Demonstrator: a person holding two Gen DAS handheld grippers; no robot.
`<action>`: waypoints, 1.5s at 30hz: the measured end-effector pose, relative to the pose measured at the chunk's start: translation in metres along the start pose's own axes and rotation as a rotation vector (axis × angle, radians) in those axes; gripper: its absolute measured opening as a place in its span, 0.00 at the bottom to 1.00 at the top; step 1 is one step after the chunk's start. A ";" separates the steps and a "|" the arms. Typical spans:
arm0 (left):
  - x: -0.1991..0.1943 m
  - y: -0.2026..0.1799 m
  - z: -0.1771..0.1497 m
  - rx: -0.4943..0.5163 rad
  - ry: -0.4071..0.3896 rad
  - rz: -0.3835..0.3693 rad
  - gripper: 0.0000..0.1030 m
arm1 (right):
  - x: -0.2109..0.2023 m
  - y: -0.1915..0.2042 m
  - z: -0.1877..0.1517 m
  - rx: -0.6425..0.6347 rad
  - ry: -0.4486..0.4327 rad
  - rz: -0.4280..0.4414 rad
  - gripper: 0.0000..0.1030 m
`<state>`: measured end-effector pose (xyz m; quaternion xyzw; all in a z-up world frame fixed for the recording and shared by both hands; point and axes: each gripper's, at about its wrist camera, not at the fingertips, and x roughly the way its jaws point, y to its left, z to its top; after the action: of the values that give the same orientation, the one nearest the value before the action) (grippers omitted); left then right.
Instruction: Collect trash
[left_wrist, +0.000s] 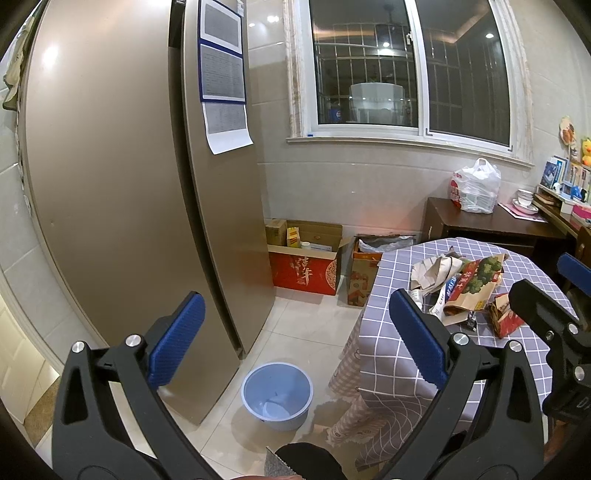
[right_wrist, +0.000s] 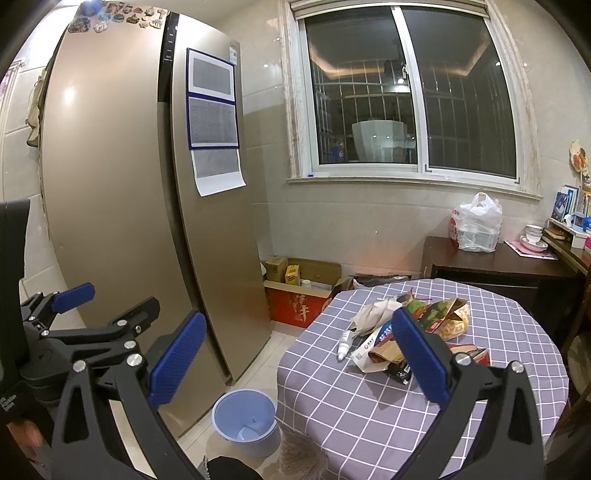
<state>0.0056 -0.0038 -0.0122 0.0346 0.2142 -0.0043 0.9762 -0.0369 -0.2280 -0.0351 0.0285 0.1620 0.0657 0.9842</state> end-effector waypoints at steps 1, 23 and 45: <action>0.000 0.000 0.000 0.001 -0.001 0.000 0.95 | 0.000 0.000 0.000 -0.001 0.000 0.000 0.96; 0.002 -0.002 -0.003 0.006 0.003 -0.001 0.95 | 0.006 0.000 -0.002 -0.004 0.019 0.012 0.96; 0.002 -0.002 -0.002 0.007 0.004 -0.001 0.95 | 0.006 0.000 -0.003 -0.005 0.022 0.013 0.96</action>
<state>0.0068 -0.0057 -0.0146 0.0380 0.2162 -0.0053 0.9756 -0.0321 -0.2272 -0.0395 0.0265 0.1723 0.0727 0.9820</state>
